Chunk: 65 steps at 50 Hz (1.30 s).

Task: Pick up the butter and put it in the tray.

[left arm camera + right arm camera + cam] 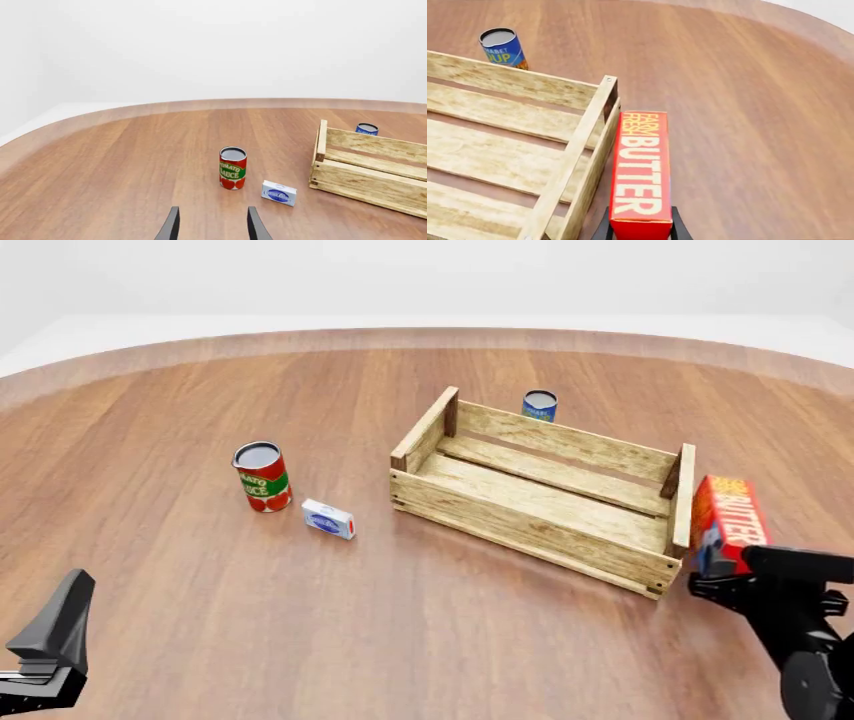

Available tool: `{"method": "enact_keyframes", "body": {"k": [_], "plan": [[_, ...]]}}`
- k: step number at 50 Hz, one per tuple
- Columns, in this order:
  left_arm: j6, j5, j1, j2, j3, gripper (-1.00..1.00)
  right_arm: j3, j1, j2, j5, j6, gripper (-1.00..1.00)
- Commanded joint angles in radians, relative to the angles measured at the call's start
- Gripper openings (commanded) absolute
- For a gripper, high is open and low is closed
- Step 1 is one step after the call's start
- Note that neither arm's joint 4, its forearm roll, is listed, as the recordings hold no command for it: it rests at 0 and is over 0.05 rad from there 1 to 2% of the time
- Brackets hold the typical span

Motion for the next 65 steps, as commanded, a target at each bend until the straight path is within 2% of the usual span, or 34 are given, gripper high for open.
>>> {"method": "enact_keyframes", "body": {"k": [1,8,12,22,31,41,53,65], "plan": [[0.000,0.000,0.000,0.000,0.000,1.00,0.031,-0.008,-0.120,0.024,0.019,-1.00],[0.000,0.000,0.000,0.000,0.000,1.00,0.065,-0.020,-0.218,0.068,0.019,-1.00],[0.000,0.000,0.000,0.000,0.000,1.00,0.079,-0.021,-0.330,0.143,0.017,-1.00],[0.000,0.000,0.000,0.000,0.000,1.00,0.107,-0.021,-0.486,0.245,0.008,-1.00],[0.000,0.000,0.000,0.000,0.000,1.00,0.111,-0.019,-0.671,0.397,0.005,-1.00],[0.000,0.000,0.000,0.000,0.000,1.00,0.111,-0.016,-0.785,0.491,0.010,-1.00],[0.000,0.000,0.000,0.000,0.000,1.00,0.087,-0.005,-0.949,0.651,0.007,-1.00],[0.000,0.000,0.000,0.000,0.000,1.00,0.045,0.015,-1.049,0.770,-0.001,-1.00]]}}
